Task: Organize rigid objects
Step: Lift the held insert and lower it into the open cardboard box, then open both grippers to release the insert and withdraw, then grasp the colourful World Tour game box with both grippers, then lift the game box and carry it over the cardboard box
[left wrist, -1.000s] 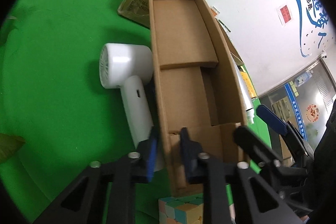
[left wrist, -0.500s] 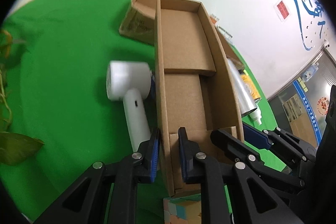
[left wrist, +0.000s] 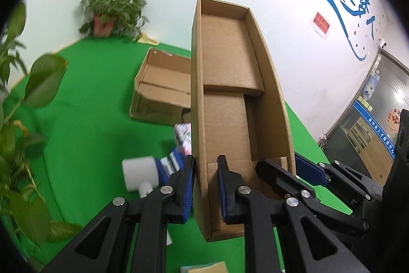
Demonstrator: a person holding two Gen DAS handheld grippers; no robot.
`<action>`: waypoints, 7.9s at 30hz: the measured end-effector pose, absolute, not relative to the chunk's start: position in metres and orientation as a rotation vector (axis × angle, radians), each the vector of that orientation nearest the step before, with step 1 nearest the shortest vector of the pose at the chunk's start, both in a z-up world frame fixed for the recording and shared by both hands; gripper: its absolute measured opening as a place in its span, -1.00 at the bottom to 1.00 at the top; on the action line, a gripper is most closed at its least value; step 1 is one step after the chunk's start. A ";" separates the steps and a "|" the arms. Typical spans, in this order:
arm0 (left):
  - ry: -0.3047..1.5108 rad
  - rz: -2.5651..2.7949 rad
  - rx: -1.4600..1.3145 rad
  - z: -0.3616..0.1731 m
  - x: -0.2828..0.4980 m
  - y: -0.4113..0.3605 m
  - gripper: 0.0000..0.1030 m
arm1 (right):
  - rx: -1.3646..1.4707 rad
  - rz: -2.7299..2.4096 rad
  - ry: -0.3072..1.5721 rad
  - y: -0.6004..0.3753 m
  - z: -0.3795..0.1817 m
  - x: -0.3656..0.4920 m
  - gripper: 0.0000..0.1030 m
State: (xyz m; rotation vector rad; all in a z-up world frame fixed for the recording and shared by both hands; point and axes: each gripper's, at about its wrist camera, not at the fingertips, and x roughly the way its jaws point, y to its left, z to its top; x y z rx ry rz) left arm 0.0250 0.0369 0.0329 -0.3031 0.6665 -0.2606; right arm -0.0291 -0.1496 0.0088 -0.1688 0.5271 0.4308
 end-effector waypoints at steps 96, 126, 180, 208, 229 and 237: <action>0.944 0.034 -0.130 -0.024 0.281 0.104 -0.59 | 0.182 0.695 1.020 -0.063 -0.123 0.412 -0.04; 0.619 -0.134 -0.037 0.033 0.161 0.038 1.00 | 0.000 0.253 0.639 -0.204 -0.039 0.216 0.97; 1.279 -0.621 -0.248 -0.122 0.187 -0.025 0.33 | 0.064 0.479 1.136 -0.161 -0.163 0.163 1.00; 0.926 -0.529 -0.164 -0.030 0.148 -0.033 0.18 | 0.226 0.439 0.848 -0.192 -0.108 0.144 0.66; 0.726 -0.463 -0.116 0.069 0.212 -0.017 0.19 | 0.188 0.456 0.711 -0.179 0.003 0.195 0.64; 0.784 -0.425 -0.160 0.070 0.282 -0.003 0.19 | 0.163 0.484 0.809 -0.168 0.001 0.266 0.64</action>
